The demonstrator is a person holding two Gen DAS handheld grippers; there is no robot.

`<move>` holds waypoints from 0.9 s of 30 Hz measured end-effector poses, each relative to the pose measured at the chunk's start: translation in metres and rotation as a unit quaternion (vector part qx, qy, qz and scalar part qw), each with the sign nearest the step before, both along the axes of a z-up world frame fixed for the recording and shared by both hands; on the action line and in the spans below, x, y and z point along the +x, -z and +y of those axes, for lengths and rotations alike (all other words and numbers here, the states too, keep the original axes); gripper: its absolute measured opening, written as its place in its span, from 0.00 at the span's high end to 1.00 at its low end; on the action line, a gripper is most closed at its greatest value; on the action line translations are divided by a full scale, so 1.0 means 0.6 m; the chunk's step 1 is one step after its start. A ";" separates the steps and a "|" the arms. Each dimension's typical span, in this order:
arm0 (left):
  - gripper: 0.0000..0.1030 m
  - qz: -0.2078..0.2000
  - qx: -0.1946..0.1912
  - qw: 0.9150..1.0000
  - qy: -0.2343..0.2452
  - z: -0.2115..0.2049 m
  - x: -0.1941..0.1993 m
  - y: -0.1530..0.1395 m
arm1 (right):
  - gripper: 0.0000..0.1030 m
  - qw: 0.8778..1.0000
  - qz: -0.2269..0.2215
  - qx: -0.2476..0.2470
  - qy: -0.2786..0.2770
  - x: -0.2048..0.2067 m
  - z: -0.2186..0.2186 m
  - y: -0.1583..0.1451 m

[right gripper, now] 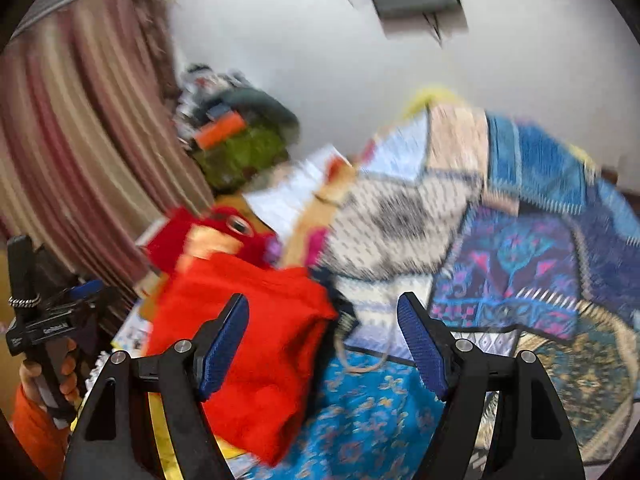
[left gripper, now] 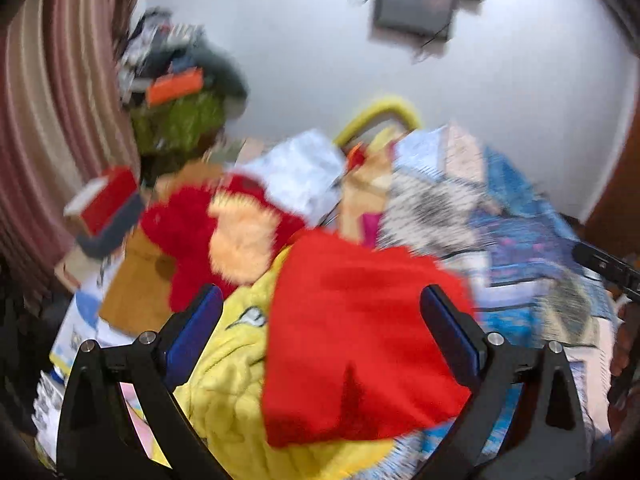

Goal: Fold large clothes

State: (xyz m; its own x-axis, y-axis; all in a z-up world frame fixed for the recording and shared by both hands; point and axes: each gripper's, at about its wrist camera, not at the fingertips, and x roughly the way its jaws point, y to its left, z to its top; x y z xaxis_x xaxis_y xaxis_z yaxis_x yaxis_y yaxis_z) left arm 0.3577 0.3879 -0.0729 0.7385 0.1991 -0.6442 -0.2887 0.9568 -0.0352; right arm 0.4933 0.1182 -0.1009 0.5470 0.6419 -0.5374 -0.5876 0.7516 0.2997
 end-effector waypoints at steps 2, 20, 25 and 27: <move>0.03 -0.037 0.013 0.999 0.019 -0.042 -0.049 -0.054 | 0.27 0.999 -0.036 0.008 -0.011 -0.054 -0.007 -0.044; 0.03 -0.258 0.103 0.960 0.022 -0.320 -0.469 -0.224 | 0.27 0.970 -0.214 0.101 -0.048 -0.537 -0.164 -0.222; 0.03 -0.267 0.114 0.957 0.009 -0.353 -0.518 -0.208 | 0.27 0.969 -0.224 0.095 -0.038 -0.601 -0.197 -0.216; 0.03 -0.266 0.113 0.957 0.012 -0.356 -0.526 -0.201 | 0.27 0.970 -0.224 0.087 -0.033 -0.622 -0.207 -0.209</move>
